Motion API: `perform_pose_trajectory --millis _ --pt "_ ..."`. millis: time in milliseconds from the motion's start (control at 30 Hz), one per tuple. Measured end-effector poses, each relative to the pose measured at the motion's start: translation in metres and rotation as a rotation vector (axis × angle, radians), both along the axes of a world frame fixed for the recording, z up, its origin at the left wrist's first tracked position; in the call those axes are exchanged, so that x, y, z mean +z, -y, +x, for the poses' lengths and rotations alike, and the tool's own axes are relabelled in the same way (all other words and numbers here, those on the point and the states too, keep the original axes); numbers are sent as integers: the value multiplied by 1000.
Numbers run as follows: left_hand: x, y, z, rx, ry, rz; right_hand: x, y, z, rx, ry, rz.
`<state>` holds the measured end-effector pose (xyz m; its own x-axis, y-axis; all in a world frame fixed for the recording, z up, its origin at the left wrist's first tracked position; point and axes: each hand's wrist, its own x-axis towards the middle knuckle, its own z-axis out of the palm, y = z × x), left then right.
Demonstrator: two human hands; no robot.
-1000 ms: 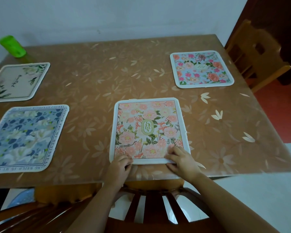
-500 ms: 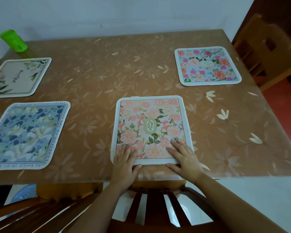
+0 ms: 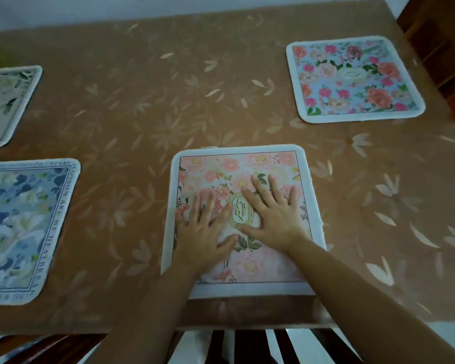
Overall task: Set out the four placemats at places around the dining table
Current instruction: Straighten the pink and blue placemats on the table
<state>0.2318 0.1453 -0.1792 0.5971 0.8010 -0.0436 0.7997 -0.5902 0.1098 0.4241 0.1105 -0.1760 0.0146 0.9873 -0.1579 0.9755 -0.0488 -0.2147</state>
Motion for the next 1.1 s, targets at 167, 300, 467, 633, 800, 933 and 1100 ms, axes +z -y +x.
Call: perform_pose_trajectory --millis 167,300,467,633,800,933,1100 --pt "0 -41 20 79 20 5 -3 -49 12 -55 12 30" --pt "-3 -72 38 266 44 -2 -3 -66 15 -123 41 62" --pt "1 -72 45 336 28 4 1 -63 9 -285 71 67" --pt "3 -22 21 300 37 11 3 -28 -8 -388 35 42" --pt "12 30 -3 274 59 -28 5 33 -27 -378 26 30" --pt "20 65 -17 253 51 -63 7 79 -48 -386 0 13" --pt "31 93 -33 195 34 -162 16 114 -69 -376 14 -58"
